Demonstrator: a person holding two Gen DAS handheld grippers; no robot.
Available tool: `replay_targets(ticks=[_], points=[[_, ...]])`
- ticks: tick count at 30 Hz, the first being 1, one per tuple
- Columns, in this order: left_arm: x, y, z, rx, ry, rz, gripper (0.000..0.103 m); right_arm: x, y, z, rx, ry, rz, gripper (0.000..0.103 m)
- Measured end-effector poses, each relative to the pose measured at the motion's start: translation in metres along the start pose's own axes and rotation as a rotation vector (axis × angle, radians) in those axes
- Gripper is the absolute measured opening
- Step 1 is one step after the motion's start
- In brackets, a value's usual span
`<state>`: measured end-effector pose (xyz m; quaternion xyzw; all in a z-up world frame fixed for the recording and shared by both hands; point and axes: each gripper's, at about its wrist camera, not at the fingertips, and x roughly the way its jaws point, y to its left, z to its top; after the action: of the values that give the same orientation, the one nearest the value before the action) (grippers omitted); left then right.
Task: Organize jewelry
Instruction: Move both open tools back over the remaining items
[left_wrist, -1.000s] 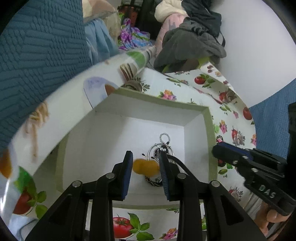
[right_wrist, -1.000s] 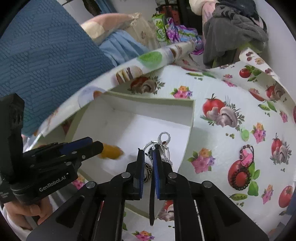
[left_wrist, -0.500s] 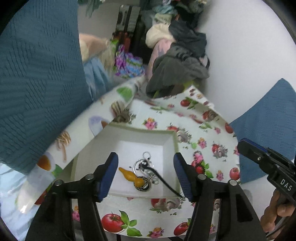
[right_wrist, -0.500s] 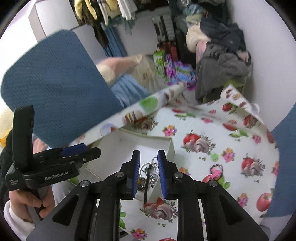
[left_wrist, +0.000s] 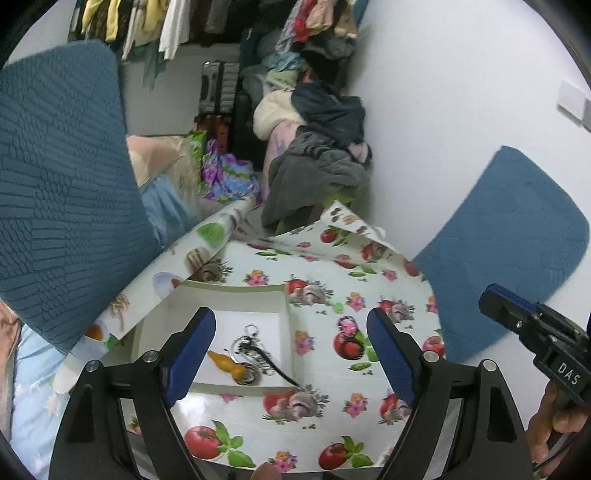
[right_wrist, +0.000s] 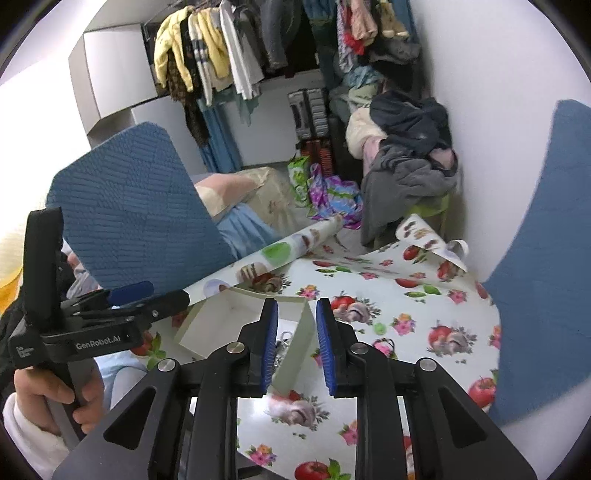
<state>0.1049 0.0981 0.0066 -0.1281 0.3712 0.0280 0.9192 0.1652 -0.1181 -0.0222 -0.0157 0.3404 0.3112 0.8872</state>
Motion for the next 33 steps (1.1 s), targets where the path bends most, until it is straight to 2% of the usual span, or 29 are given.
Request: replay_targets(ticks=[9, 15, 21, 27, 29, 31, 33], points=[[-0.007, -0.050, -0.033, 0.048, -0.016, -0.043, 0.085, -0.048, -0.027, -0.042, 0.034, -0.042, -0.069, 0.022], [0.018, -0.078, -0.066, 0.075, 0.031, -0.071, 0.085, -0.059, -0.052, -0.078, 0.072, -0.046, -0.099, 0.022], [0.055, -0.096, -0.092, 0.103, 0.073, -0.087, 0.084, -0.049, -0.078, -0.112, 0.116, -0.014, -0.112, 0.022], [0.101, -0.102, -0.112, 0.097, 0.097, -0.147, 0.083, -0.021, -0.107, -0.136, 0.125, 0.019, -0.101, 0.022], [0.119, -0.102, -0.117, 0.092, 0.104, -0.170, 0.079, -0.007, -0.117, -0.141, 0.120, 0.027, -0.098, 0.022], [0.138, -0.102, -0.121, 0.089, 0.128, -0.177, 0.067, 0.007, -0.125, -0.144, 0.123, 0.034, -0.086, 0.022], [0.160, -0.100, -0.127, 0.081, 0.146, -0.196, 0.065, 0.025, -0.135, -0.146, 0.131, 0.053, -0.063, 0.022]])
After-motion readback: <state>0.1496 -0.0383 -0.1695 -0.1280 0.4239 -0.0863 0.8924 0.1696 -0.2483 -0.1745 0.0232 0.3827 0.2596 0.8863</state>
